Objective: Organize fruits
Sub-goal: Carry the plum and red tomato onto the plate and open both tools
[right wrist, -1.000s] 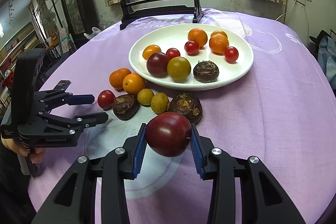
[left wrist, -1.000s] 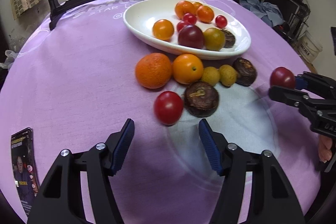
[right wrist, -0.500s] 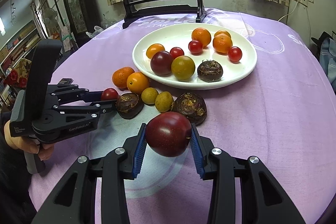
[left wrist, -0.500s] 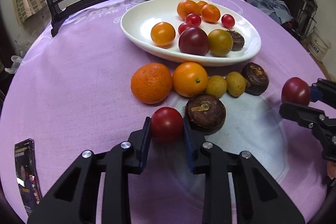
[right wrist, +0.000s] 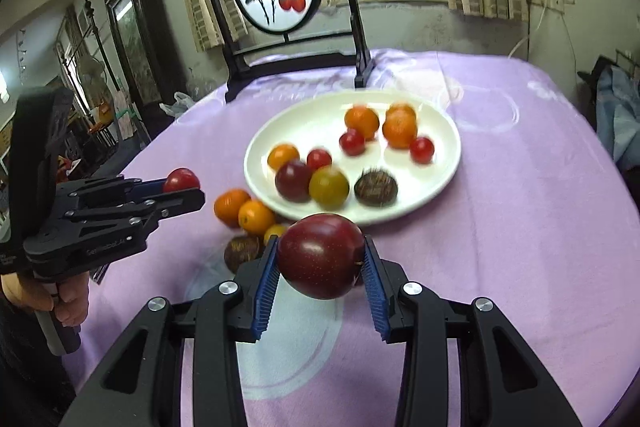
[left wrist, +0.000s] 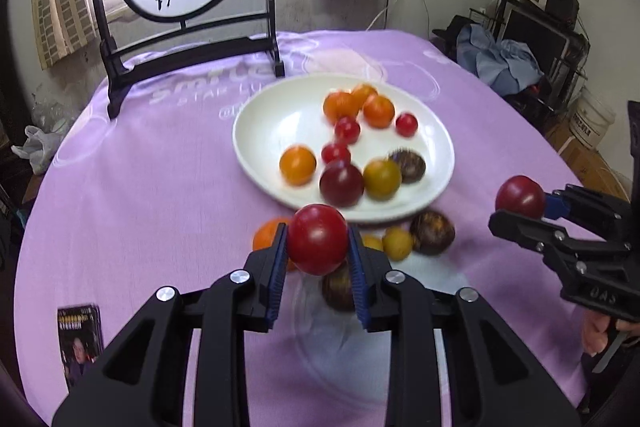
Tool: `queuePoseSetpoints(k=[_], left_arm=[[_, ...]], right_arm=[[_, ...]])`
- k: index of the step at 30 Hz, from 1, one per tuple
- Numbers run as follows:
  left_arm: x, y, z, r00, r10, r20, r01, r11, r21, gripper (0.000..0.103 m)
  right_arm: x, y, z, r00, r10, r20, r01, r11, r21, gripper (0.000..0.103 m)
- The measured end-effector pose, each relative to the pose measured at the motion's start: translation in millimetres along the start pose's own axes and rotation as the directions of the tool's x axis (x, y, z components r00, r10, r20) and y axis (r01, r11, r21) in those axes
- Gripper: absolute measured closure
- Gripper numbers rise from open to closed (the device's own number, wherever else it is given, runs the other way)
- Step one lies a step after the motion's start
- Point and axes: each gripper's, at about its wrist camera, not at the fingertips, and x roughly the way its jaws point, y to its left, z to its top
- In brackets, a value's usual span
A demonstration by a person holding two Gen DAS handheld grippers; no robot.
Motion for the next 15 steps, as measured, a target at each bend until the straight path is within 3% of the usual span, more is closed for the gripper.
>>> queuePoseSetpoints(k=[3,8,15], left_arm=[[12.2,-5.2,26.9,1.000,0.006,0.014,-0.006,1.000,-0.012,0.075],[58.2,-8.7,64.2,0.999,0.038,-0.027,-0.040,0.998,-0.052,0.075],[109.6,-8.5,83.6,0.993,0.079,-0.090,-0.086,0.994,-0.068,0.075]], right_arm=[[4.0,-6.3,20.6,0.998,-0.057,0.025,0.058,0.997,-0.041,0.063],[34.9,-24.0,47.8,0.994,-0.109,0.012,0.109,0.993,-0.039,0.063],[85.4,-44.1,62.4,0.991,-0.127,-0.049,0.127,0.992,-0.004,0.063]])
